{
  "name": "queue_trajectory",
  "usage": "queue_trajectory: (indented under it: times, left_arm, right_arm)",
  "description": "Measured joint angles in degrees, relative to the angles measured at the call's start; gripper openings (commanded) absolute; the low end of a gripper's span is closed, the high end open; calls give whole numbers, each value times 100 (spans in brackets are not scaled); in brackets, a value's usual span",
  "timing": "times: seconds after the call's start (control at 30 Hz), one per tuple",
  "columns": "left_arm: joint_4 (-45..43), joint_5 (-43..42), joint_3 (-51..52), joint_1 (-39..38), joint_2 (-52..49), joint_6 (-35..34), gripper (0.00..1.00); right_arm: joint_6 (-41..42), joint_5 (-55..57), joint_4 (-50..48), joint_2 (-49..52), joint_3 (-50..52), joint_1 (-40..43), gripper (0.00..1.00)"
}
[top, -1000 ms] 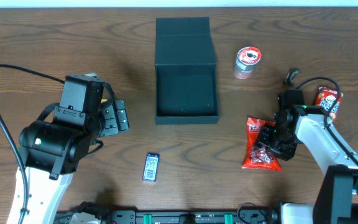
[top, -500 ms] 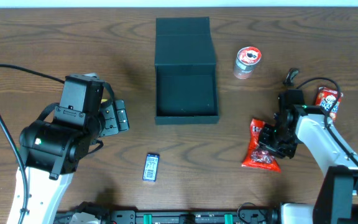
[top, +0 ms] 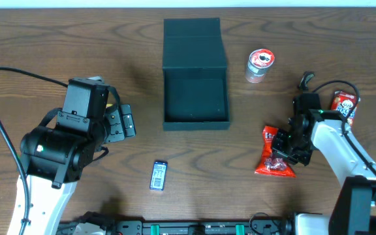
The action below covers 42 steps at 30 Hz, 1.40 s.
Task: Pack container
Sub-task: 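Lift the red bag and lower it into the black box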
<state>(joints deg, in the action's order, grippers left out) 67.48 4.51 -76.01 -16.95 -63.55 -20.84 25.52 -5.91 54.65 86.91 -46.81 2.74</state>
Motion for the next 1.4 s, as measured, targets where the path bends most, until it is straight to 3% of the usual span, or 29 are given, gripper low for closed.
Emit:
queue_trajectory:
  times: [0.23, 0.53, 0.8, 1.1, 1.4]
  left_arm:
    - [-2, 0, 0, 0, 0, 15, 95]
    - [-2, 0, 0, 0, 0, 15, 95]
    - [-2, 0, 0, 0, -2, 33, 95]
    - [44, 0, 0, 0, -7, 37, 95]
    - [111, 0, 0, 0, -7, 166, 95]
  right_arm:
    - [39, 87, 1045, -739, -970, -503, 1]
    - [678, -243, 1016, -1670, -2474, -2096, 1]
    - [1335, -378, -17, -599, -2704, -3001, 2]
    - [1598, -413, -334, 1099, -3650, -3051, 2]
    - [1639, -140, -396, 1805, -3807, -3051, 1]
